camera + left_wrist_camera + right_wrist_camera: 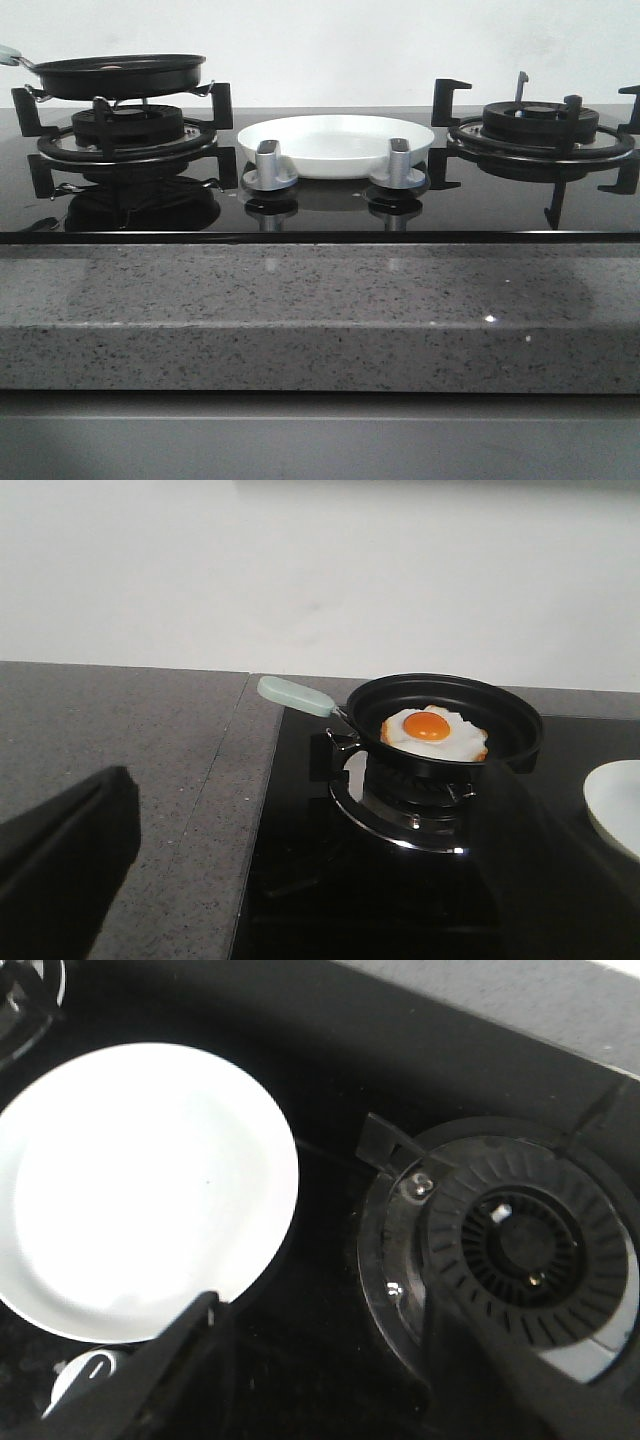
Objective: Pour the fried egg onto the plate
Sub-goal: 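Lower the right gripper to the white plate rim and grasp it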
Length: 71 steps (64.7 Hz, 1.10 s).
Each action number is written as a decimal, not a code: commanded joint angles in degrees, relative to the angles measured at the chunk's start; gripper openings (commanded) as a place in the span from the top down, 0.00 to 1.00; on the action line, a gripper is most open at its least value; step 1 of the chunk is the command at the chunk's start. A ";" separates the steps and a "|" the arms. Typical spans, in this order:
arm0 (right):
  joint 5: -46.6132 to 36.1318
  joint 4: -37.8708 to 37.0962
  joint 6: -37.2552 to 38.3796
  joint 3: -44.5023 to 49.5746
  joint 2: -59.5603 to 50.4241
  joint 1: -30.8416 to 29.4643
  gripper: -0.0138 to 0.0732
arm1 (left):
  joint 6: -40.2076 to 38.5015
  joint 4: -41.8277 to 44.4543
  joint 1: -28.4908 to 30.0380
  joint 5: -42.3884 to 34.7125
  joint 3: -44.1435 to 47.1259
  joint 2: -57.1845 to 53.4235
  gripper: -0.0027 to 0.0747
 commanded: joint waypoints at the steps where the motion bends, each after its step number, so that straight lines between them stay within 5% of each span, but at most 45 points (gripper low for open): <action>1: 5.34 0.55 -2.50 -10.11 3.66 0.04 0.34 | -0.40 -0.02 0.01 -4.91 -2.08 0.56 0.11; 25: 24.90 6.70 -4.67 -38.41 25.26 0.04 0.37 | -0.40 -0.02 0.01 -4.91 -2.08 0.56 0.11; 38: 24.79 7.01 -8.13 -39.94 29.48 0.04 0.51 | -0.40 -0.02 0.01 -4.91 -2.08 0.56 0.11; 71: 24.14 7.07 -10.25 -40.10 35.18 0.04 0.51 | -0.40 -0.02 0.01 -5.00 -2.08 0.56 0.11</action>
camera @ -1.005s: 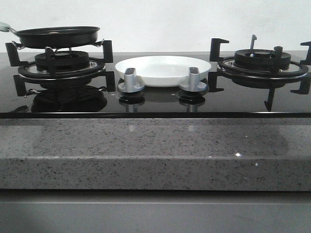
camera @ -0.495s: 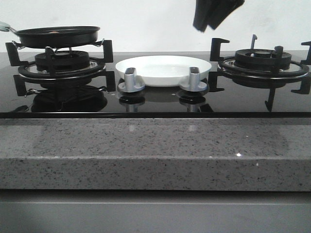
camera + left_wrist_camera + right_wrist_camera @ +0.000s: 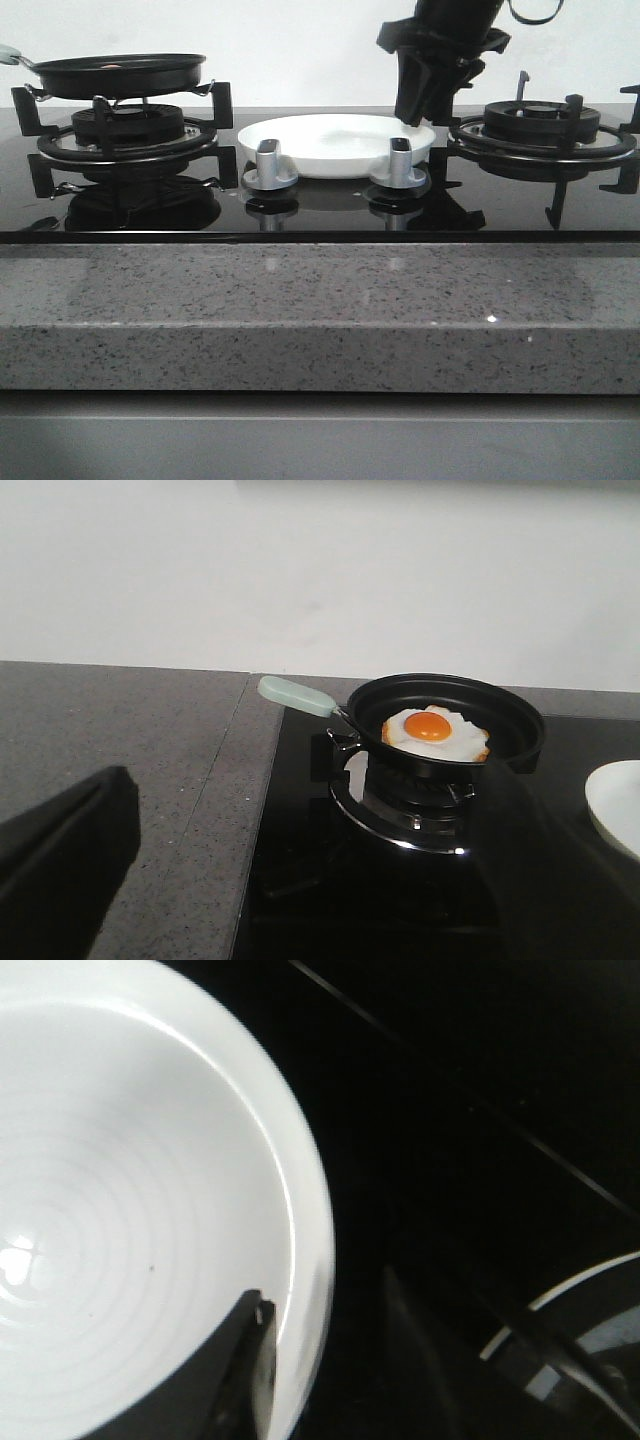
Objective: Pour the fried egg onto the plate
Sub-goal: 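Lower the right gripper to the white plate rim and grasp it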
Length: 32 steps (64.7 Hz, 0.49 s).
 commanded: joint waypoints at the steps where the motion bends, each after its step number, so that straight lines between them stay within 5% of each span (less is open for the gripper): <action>1: 4.12 1.32 -0.94 -1.88 -3.09 0.04 0.51 | -0.40 -0.02 0.01 -5.00 -2.08 0.56 0.11; 32: 4.77 4.76 -0.94 -2.53 -1.94 0.04 0.51 | -0.40 -0.02 0.01 -5.00 -2.08 0.56 0.11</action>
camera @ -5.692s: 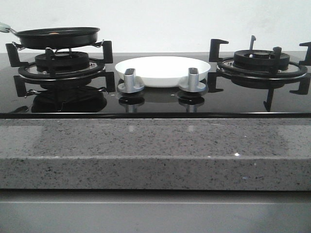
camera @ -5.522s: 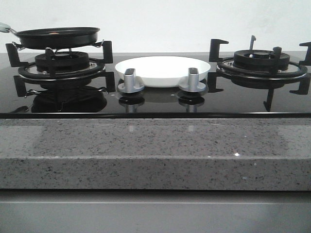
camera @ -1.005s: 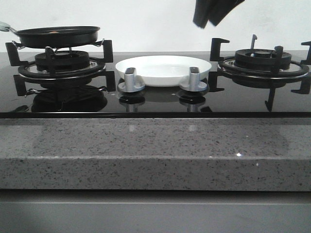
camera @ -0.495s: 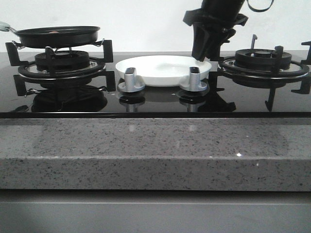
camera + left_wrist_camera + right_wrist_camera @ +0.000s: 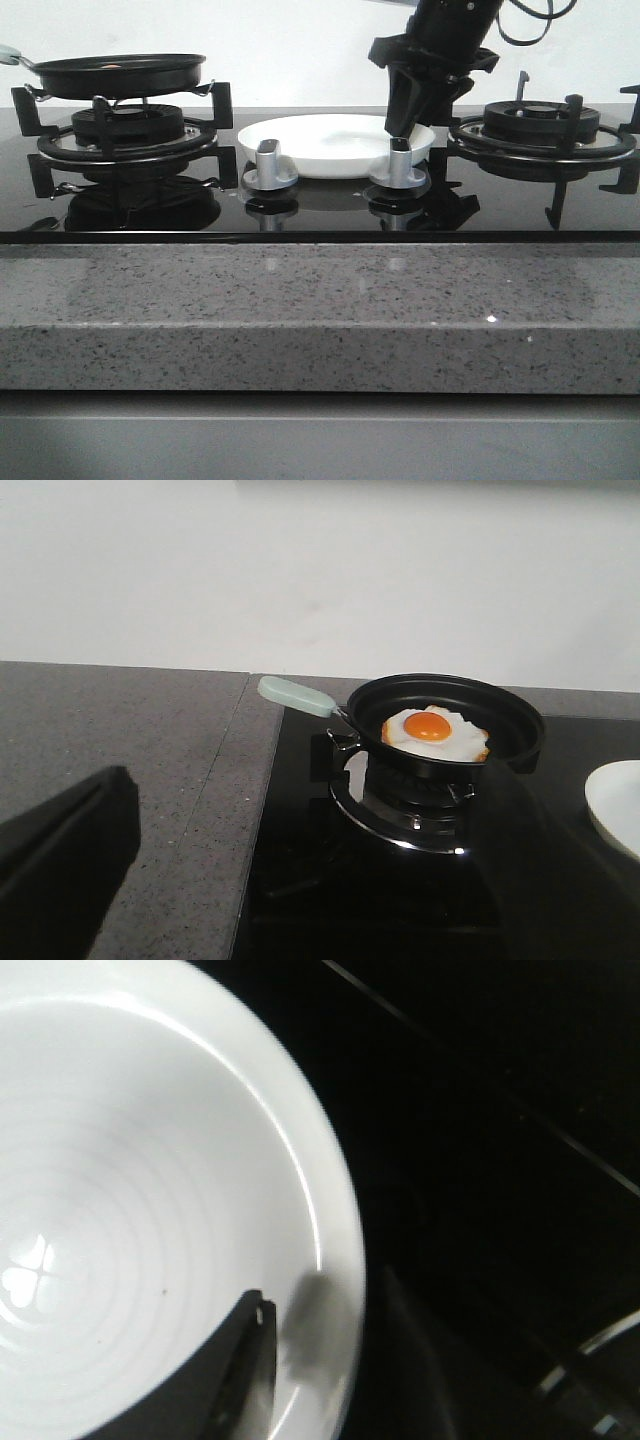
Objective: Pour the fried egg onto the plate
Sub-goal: 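Lower the right gripper to the white plate rim and grasp it, then lift the white plate with the right gripper and hold it near the pan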
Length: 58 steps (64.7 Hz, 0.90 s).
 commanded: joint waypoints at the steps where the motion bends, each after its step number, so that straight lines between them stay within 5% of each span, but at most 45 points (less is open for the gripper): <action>1: 4.77 2.12 -0.66 -2.03 -3.63 0.04 0.51 | -0.40 -0.02 0.01 -5.00 -2.08 0.56 0.11; 13: 4.77 2.26 -0.66 -2.03 -3.62 0.04 0.54 | -0.40 -0.02 0.01 -5.00 -2.08 0.56 0.11; 29: 4.77 2.26 -0.58 -2.03 -3.62 -0.03 0.92 | -0.40 -0.02 0.01 -5.03 -2.08 0.56 0.11; 58: 4.77 2.29 9.88 -7.45 -5.96 -1.85 0.91 | -0.40 -0.02 0.01 -5.03 -2.08 0.56 0.11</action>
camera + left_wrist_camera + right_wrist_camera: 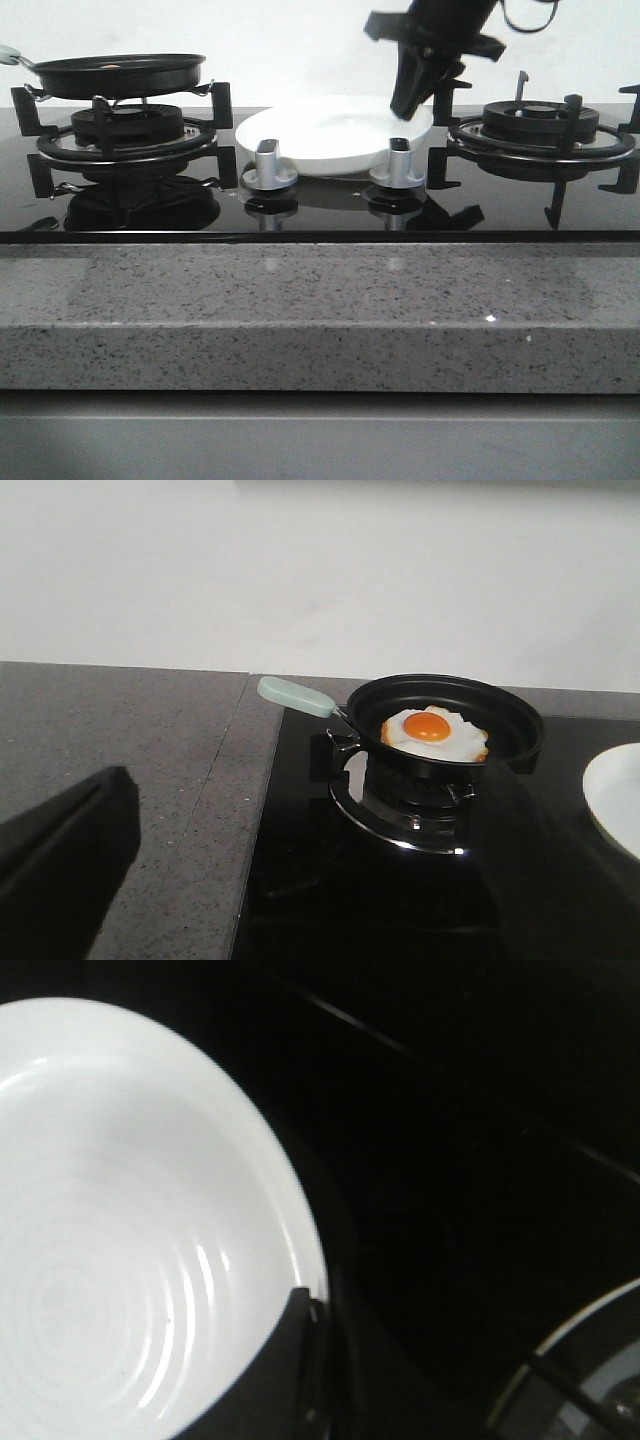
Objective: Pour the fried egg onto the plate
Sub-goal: 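Lift the white plate with the right gripper and hold it near the pan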
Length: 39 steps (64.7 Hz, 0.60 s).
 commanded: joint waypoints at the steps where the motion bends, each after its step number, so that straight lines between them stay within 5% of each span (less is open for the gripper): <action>1: 4.61 0.60 2.15 -3.09 -6.19 -0.77 0.91 | -0.40 -0.02 0.01 -5.03 -2.08 0.56 0.11; 21: 4.79 1.07 3.34 -2.28 -11.55 -0.83 0.91 | -0.40 -0.02 0.01 -5.03 -2.08 0.56 0.11; 39: 3.81 4.31 1.11 13.25 -20.98 0.12 0.91 | -0.40 -0.02 0.01 -5.03 -2.08 0.56 0.11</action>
